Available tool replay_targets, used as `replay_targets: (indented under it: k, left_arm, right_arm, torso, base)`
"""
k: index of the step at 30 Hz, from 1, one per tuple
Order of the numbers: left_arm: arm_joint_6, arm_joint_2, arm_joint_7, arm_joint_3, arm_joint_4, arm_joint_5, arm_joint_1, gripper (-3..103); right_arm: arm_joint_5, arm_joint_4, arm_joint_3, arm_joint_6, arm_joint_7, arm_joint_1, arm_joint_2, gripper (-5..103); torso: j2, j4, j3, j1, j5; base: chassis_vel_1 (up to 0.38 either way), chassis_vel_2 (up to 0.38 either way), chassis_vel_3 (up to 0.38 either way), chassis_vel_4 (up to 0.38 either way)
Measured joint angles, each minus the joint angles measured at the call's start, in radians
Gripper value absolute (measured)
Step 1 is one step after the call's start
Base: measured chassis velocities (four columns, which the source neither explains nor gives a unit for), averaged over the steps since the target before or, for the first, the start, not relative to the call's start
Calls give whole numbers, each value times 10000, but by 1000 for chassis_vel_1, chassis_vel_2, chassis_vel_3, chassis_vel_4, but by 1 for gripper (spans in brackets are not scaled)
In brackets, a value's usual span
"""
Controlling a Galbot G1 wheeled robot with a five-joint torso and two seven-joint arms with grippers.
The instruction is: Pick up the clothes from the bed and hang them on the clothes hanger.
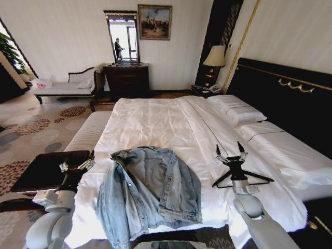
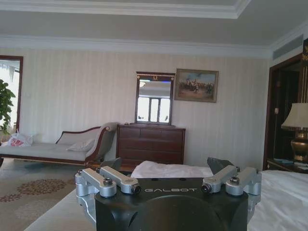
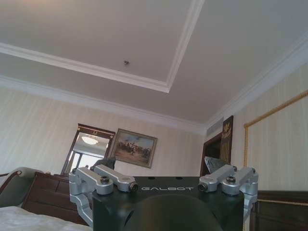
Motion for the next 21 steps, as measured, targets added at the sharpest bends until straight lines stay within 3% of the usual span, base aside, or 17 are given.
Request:
replay_targets:
  k: [10, 21]
  left_arm:
    - [-15, -626, 57, 17, -215, 330, -338, 100]
    - [-14, -1194, 87, 61, -502, 438, -511, 100]
  right_arm:
    - [802, -39, -656, -250, 222, 220, -273, 100]
    - [1000, 165, -1023, -459, 626, 181, -535, 100]
  torso:
    - [0, -2, 0, 0, 1]
    - [0, 0, -1, 0, -1]
  base:
    - [0, 0, 0, 0]
    - [-59, -51, 59, 50]
